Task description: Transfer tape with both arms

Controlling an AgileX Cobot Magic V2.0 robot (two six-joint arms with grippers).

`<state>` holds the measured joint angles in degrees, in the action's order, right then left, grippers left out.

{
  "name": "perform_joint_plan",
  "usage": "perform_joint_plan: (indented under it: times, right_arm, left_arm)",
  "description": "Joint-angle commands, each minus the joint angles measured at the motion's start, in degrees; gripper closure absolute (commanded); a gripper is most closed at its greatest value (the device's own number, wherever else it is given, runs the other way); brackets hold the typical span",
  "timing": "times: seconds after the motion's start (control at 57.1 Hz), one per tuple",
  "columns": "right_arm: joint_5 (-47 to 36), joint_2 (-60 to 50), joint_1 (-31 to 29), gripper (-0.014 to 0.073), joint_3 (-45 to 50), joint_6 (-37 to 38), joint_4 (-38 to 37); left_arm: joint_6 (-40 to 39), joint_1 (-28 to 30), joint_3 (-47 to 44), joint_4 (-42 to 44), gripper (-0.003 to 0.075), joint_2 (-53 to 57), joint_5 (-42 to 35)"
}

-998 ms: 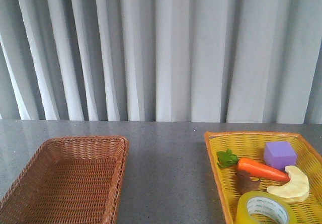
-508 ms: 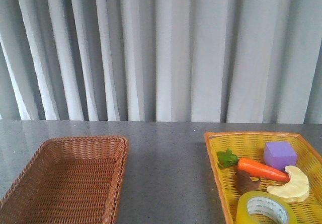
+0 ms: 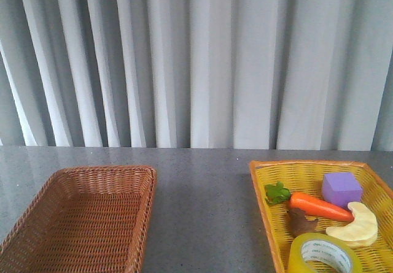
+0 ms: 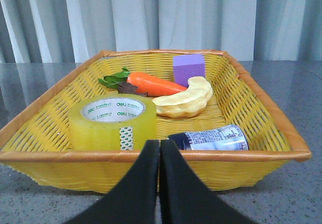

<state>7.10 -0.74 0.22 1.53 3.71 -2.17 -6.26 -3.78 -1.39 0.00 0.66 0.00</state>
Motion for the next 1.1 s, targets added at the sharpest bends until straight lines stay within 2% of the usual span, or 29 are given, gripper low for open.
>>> perform_joint_plan:
  times: [0.0, 0.438, 0.578, 0.753, 0.911, 1.086]
  right_arm:
    - [-4.39, -0.53, -0.40, 0.0595, 0.18, -0.20, -0.40]
    - [-3.93, -0.48, -0.45, 0.0595, 0.07, -0.16, -0.63]
    - [-3.88, -0.13, -0.45, 0.0595, -2.15, 0.41, 0.74]
    - [0.99, 4.15, -0.45, 0.0595, -11.26, 0.41, 1.03]
    - [7.91, 12.14, -0.45, 0.0595, -22.11, 0.41, -2.27]
    - [11.76, 21.13, -0.45, 0.0595, -32.21, 0.41, -2.89]
  left_arm:
    - [-0.12, -0.23, 0.43, -0.82, 0.0726, 0.87, -3.97]
    - [0.99, -0.23, 0.50, 2.18, 0.0726, 0.87, -2.33]
    - [0.80, -0.23, 3.30, 2.09, 0.0726, 0.75, -2.04]
    - [0.80, -0.23, 11.73, 0.00, 0.0726, -2.90, 0.00]
    - [1.07, -0.23, 22.59, 0.00, 0.0726, -12.62, 6.23]
    - [2.36, -0.23, 34.13, 1.28, 0.0726, -24.27, 12.93]
